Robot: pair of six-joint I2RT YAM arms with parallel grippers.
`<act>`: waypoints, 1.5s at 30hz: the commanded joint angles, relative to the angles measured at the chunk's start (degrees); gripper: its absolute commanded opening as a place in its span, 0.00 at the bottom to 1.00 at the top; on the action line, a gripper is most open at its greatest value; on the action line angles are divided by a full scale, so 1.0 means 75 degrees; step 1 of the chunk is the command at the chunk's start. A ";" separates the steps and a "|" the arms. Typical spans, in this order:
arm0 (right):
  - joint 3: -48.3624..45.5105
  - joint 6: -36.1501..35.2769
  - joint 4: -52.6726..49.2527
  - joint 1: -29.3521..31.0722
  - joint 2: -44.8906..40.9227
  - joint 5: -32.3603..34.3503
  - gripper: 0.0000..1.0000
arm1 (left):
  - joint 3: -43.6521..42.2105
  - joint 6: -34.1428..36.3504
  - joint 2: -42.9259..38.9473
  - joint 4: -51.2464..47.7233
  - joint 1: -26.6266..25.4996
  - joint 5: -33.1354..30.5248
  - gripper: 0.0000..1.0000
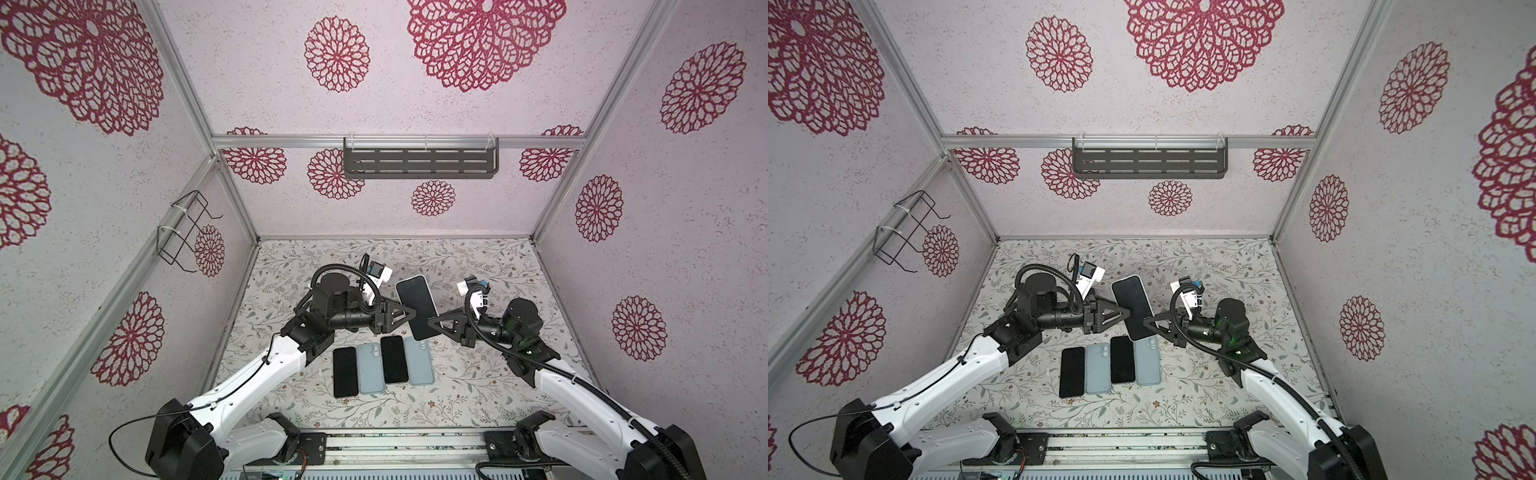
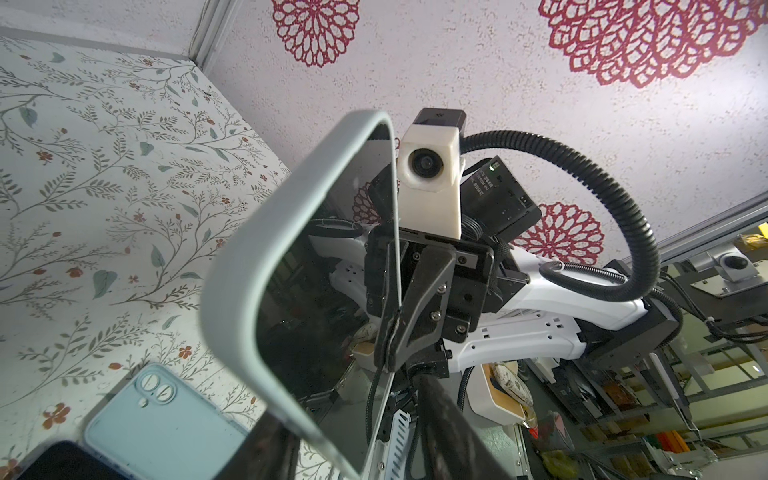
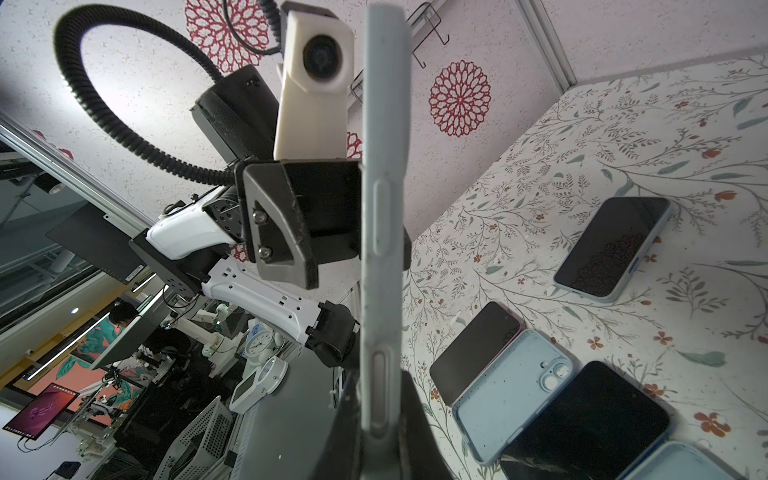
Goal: Take the phone out of the phone case
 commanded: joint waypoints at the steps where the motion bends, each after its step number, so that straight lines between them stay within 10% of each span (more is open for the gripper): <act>1: -0.0055 0.0042 0.0488 0.0003 -0.0119 -0.0018 0.00 | 0.0261 0.0125 -0.0170 0.0440 -0.0035 0.0101 0.48; 19: -0.0284 0.0265 0.0997 0.0002 0.0074 -0.0040 0.00 | 0.0137 -0.0253 -0.0240 0.1273 -0.0053 0.0416 0.42; 42: -0.0126 -0.0016 0.0558 0.0006 0.0256 0.0080 0.00 | 0.0061 -0.0160 -0.0392 0.0924 -0.0096 0.0230 0.00; 45: -0.0132 0.0050 0.0585 0.0000 0.0217 0.0298 0.36 | 0.0074 -0.0190 -0.0507 0.0794 -0.0100 -0.0263 0.00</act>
